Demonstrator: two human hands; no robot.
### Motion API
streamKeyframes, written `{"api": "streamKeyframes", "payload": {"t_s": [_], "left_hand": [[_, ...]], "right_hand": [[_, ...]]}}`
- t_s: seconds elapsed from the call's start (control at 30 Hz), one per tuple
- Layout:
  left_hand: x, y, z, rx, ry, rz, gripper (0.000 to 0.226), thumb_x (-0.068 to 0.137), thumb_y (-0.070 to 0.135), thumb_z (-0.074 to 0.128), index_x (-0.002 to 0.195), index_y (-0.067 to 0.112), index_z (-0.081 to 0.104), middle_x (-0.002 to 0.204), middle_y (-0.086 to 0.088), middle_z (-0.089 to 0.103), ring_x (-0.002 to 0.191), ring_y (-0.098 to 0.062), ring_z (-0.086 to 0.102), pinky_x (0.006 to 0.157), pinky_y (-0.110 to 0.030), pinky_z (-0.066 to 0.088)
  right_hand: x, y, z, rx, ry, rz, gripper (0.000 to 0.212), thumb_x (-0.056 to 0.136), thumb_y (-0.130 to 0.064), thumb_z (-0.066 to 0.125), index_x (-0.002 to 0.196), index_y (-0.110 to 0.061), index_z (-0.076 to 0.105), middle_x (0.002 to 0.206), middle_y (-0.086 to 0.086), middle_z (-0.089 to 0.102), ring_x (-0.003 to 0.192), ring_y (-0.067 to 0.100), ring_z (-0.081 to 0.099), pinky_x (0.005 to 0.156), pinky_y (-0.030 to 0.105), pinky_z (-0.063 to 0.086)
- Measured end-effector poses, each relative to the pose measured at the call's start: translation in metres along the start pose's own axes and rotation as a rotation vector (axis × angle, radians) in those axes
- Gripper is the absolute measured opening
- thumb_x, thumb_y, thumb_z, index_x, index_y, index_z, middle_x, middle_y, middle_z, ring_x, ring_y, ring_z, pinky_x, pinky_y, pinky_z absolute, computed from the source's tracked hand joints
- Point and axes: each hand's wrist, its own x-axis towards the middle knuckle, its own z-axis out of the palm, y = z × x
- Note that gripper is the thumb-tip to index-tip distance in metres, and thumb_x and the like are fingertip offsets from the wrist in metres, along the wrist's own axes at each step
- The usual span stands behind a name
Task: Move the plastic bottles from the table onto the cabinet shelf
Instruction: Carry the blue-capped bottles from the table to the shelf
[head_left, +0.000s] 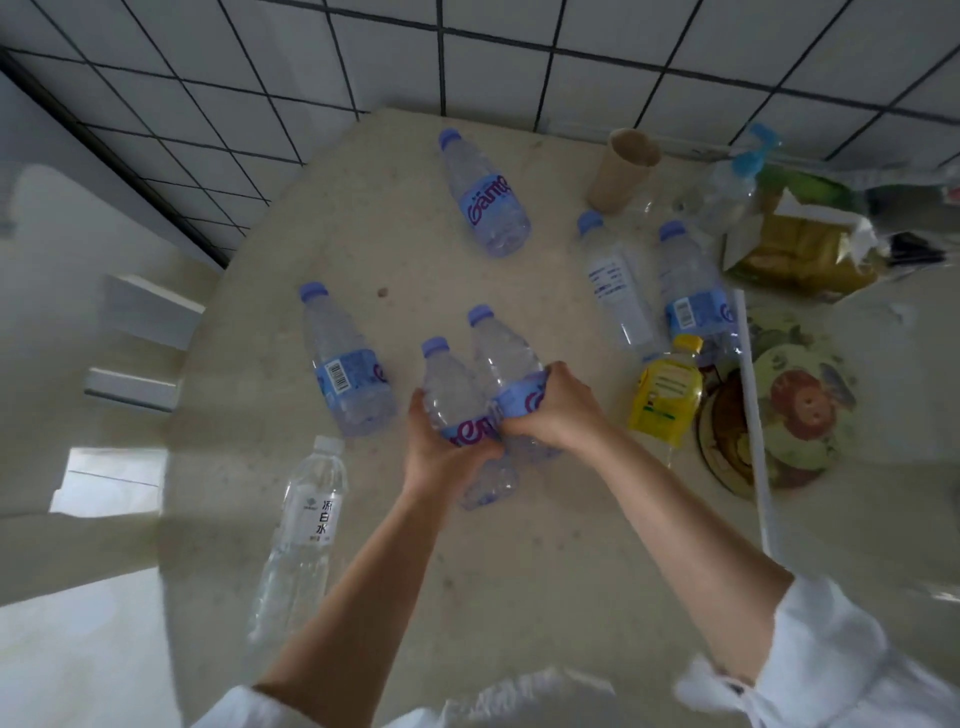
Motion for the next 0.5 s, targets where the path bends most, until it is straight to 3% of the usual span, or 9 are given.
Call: {"api": "streamKeyframes", "payload": {"t_s": [0.13,0.2,0.3,0.4,0.5], "left_hand": [[-0.043,-0.022,-0.008,-0.031,-0.075,-0.017,0.098,0.047,-0.003,0.088,0.127,0.035,0.045,0.115,-0.004,0.068,0.100,-0.026,0.069,0.080,-0.048,0.059],[-0.062,-0.028,-0.013,-0.013,-0.110,-0.001,0.089,0.052,-0.007,0.089,0.125,0.026,0.049,0.109,-0.007,0.071,0.089,-0.022,0.071,0.067,-0.040,0.061],[-0.089,-0.031,-0.018,0.081,-0.090,0.014,0.068,0.058,-0.005,0.086,0.115,0.014,0.055,0.089,0.000,0.069,0.065,-0.001,0.065,0.050,-0.018,0.049],[-0.106,-0.036,-0.024,0.129,-0.071,0.024,0.061,0.060,-0.005,0.085,0.110,0.011,0.055,0.084,0.001,0.065,0.057,0.003,0.061,0.048,-0.016,0.047],[-0.119,-0.040,-0.029,0.165,-0.109,0.047,0.061,0.060,-0.005,0.085,0.110,0.013,0.054,0.084,0.002,0.064,0.062,-0.006,0.061,0.050,-0.019,0.049]], "right_hand": [[-0.057,0.038,0.008,0.105,0.005,0.047,0.068,0.054,-0.034,0.087,0.112,-0.012,0.059,0.107,0.004,0.067,0.100,0.022,0.065,0.070,0.025,0.050],[-0.083,0.054,0.012,0.132,0.027,0.056,0.074,0.048,-0.037,0.088,0.112,-0.014,0.058,0.107,0.003,0.067,0.098,0.021,0.065,0.073,0.027,0.052],[-0.117,0.076,0.015,0.179,0.072,0.063,0.074,0.048,-0.031,0.090,0.111,-0.012,0.055,0.104,0.001,0.063,0.096,0.021,0.063,0.080,0.035,0.054],[-0.148,0.094,0.021,0.202,0.118,0.088,0.073,0.051,-0.028,0.090,0.109,-0.010,0.052,0.103,0.003,0.059,0.094,0.021,0.058,0.078,0.040,0.055],[-0.175,0.109,0.033,0.262,0.178,0.111,0.071,0.053,-0.028,0.090,0.110,-0.011,0.051,0.102,0.002,0.059,0.088,0.018,0.055,0.075,0.028,0.048]]}}
